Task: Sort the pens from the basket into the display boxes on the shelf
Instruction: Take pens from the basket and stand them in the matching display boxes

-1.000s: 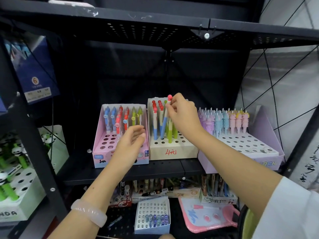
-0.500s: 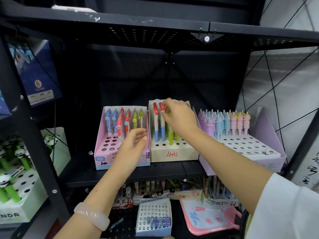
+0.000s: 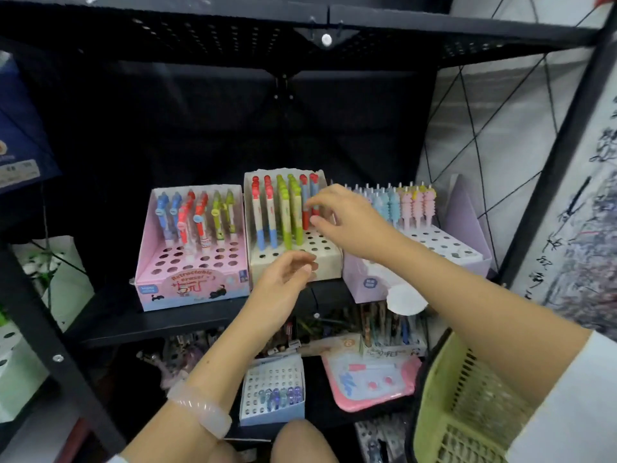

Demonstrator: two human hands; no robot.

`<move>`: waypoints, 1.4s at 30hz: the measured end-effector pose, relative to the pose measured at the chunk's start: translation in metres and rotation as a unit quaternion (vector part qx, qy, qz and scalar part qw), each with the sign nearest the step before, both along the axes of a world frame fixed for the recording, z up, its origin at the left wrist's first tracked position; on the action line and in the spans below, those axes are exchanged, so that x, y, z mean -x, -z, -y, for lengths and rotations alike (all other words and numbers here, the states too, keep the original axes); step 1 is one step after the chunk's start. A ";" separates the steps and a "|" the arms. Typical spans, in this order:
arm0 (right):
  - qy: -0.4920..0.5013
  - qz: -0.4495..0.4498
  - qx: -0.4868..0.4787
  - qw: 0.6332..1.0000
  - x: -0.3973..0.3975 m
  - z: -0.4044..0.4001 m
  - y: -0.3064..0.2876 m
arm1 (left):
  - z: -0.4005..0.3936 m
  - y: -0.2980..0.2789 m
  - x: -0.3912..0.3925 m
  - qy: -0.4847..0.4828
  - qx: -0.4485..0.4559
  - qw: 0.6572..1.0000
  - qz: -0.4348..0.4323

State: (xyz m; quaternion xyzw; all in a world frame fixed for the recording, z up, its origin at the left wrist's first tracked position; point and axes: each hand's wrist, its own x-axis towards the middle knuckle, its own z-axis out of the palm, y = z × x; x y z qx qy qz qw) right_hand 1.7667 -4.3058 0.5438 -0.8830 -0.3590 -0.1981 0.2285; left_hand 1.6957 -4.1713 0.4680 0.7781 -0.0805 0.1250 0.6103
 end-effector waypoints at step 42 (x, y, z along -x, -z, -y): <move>0.050 -0.506 0.363 0.781 0.118 0.232 0.355 | 0.231 0.168 -0.005 0.320 -0.231 0.893 -0.217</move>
